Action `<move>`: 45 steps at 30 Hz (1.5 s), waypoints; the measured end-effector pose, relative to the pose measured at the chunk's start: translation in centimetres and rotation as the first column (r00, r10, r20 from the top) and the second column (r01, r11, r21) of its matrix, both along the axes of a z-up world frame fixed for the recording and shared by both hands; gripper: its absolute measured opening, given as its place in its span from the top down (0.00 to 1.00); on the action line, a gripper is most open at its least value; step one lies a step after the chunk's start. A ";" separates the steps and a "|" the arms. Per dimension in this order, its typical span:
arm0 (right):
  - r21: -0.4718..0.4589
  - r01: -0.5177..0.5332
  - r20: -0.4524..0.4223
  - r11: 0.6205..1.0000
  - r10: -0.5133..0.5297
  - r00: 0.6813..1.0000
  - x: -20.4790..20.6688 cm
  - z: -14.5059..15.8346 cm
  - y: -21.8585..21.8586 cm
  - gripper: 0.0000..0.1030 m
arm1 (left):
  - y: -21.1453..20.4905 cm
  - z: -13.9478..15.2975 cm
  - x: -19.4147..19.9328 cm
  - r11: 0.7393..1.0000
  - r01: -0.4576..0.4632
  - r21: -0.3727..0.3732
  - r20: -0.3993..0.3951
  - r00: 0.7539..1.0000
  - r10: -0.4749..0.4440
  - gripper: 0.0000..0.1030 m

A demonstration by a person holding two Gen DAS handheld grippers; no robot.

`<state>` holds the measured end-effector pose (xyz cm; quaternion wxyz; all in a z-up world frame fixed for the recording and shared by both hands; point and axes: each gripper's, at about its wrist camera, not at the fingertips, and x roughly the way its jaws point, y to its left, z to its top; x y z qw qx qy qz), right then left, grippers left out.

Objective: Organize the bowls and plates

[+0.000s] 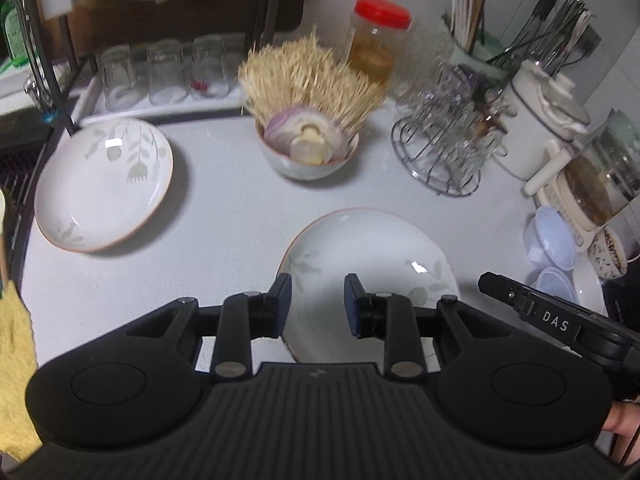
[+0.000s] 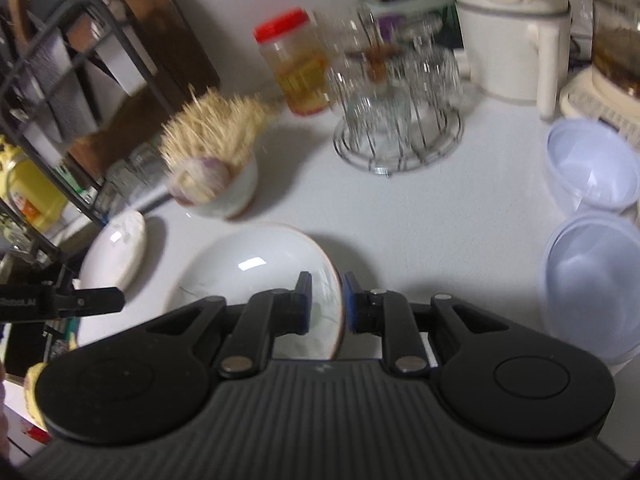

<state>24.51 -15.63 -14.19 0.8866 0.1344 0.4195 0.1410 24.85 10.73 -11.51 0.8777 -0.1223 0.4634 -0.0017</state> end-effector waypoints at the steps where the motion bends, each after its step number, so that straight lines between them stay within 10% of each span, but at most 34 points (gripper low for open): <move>1: 0.008 -0.003 0.012 1.000 0.003 1.000 -0.3 0.7 -0.1 0.80 | -0.2 0.8 -0.4 1.000 0.003 0.003 0.018 1.000 -0.003 0.69; 17: 0.012 -0.079 0.176 0.997 0.075 0.981 -6.3 10.0 -1.2 0.80 | -2.6 9.5 -7.6 0.999 -0.004 0.039 0.165 0.986 -0.002 0.69; 45: -0.018 -0.148 0.172 0.989 0.149 0.974 -8.0 9.8 -2.2 0.80 | -4.9 8.4 -9.3 0.996 -0.069 0.051 0.127 0.990 0.062 0.66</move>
